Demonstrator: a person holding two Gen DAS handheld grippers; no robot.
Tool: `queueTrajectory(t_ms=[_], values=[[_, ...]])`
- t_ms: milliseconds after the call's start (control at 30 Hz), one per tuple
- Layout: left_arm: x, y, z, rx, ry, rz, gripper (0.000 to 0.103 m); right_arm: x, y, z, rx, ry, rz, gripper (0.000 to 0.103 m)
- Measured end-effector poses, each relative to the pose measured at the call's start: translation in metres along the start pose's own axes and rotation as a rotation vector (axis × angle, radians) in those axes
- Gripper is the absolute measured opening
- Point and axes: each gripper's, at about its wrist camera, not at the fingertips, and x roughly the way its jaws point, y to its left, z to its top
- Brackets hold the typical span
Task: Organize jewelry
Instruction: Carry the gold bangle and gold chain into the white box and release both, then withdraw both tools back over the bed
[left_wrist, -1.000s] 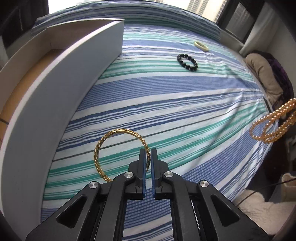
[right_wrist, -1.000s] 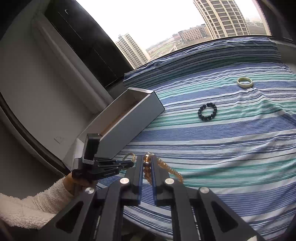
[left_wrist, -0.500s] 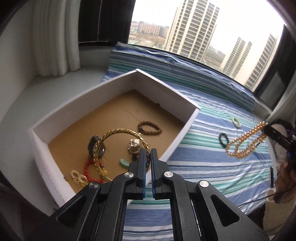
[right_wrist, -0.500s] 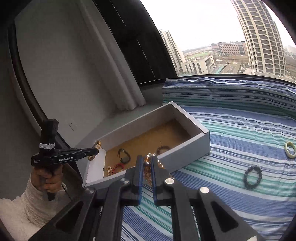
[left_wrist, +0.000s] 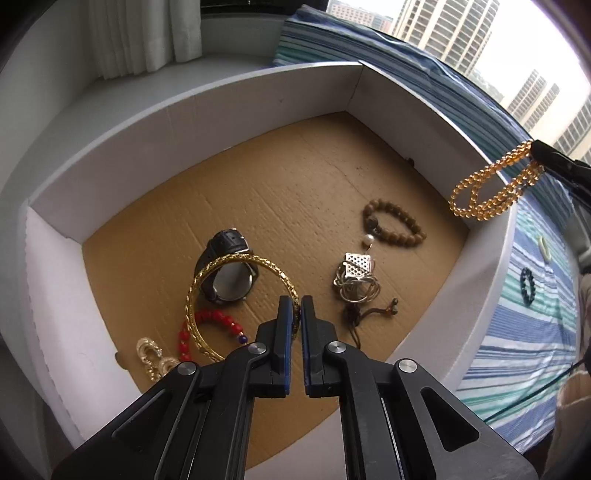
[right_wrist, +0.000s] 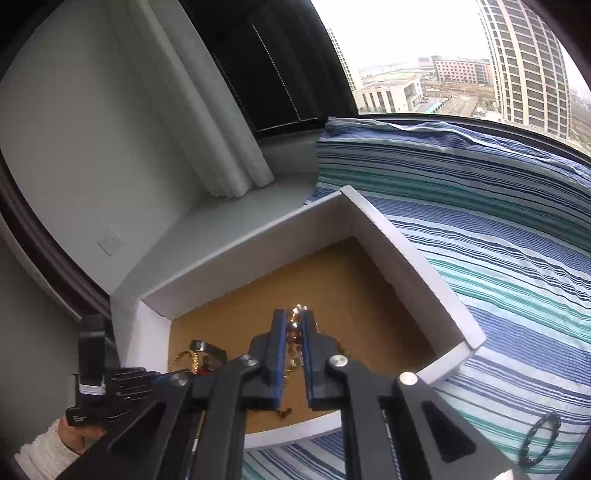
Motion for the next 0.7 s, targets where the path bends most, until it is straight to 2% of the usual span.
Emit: queueTrajectory(t_ms=[167,200,233,267,300,433,500,533,600,700], values=[[0.008,-0.008,0.002,0.039,-0.012,0.043,0.006,0.040,-0.030,-0.002,-0.016,0.067,-0.137,0.010],[0.006,-0.010,0.003,0.045,-0.024,0.055,0.015,0.040,-0.033,-0.002,-0.018,0.053,-0.158,0.012],[0.001,-0.010,0.003,0.051,-0.039,0.065,0.024,0.035,-0.037,-0.001,-0.012,0.032,-0.170,0.018],[-0.006,-0.012,0.002,0.057,-0.063,0.075,0.044,0.026,-0.039,0.000,0.002,0.008,-0.172,0.035],[-0.014,-0.013,0.001,0.060,-0.094,0.088,0.058,0.014,-0.040,0.001,0.016,-0.024,-0.172,0.042],[-0.046,-0.028,-0.007,0.089,-0.179,0.105,0.066,-0.041,-0.028,-0.005,0.003,-0.119,-0.166,0.046],[-0.062,-0.039,-0.018,0.101,-0.211,0.082,0.075,-0.061,-0.023,-0.016,0.003,-0.131,-0.198,0.067],[-0.070,-0.046,-0.025,0.109,-0.225,0.068,0.078,-0.070,-0.022,-0.026,0.006,-0.124,-0.221,0.070],[-0.083,-0.062,-0.040,0.135,-0.247,0.037,0.085,-0.084,-0.020,-0.053,0.007,-0.097,-0.260,0.072],[-0.090,-0.091,-0.068,0.178,-0.249,-0.008,0.089,-0.098,-0.018,-0.111,0.005,-0.029,-0.287,0.072]])
